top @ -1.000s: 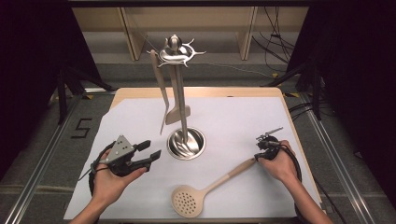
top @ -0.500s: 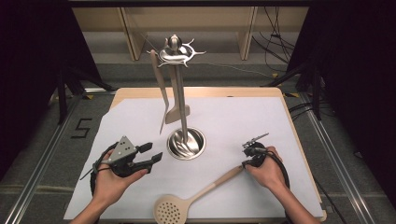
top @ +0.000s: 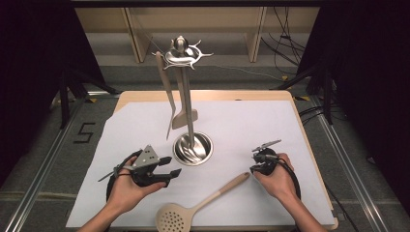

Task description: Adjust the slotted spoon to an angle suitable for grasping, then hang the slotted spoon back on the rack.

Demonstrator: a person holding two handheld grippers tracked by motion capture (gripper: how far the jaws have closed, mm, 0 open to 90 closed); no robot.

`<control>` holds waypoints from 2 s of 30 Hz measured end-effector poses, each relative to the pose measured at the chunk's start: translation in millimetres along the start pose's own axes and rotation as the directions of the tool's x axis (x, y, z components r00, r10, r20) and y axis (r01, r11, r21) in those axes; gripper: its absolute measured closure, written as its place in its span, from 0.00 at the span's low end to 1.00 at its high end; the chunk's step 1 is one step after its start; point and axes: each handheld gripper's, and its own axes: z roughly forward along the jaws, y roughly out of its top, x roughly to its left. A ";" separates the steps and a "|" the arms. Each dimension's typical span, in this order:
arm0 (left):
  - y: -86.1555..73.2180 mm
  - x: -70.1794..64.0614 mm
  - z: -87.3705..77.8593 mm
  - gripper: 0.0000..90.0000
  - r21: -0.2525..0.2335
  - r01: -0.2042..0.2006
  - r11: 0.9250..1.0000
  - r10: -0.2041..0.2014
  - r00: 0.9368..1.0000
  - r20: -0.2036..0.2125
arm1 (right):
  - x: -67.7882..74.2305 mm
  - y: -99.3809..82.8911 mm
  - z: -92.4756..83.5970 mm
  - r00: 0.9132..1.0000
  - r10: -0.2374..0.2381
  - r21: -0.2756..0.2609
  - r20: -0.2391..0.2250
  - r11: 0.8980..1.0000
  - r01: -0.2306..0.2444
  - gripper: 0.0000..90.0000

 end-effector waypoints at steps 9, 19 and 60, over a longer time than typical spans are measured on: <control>6.7 -7.2 21.2 0.48 0.082 -0.053 0.995 0.049 0.997 0.051 | -7.4 -20.2 -11.9 1.000 0.006 -0.033 0.013 0.999 -0.005 0.87; 10.4 -13.9 36.9 0.53 0.225 -0.079 0.971 0.064 0.995 0.072 | -9.5 -19.9 -20.3 0.999 -0.027 -0.052 0.023 0.998 0.028 0.88; 18.1 -80.7 103.6 0.65 0.565 -0.246 0.788 0.116 0.960 0.256 | -3.5 -21.2 -24.5 1.000 0.006 -0.025 0.017 1.000 -0.006 0.90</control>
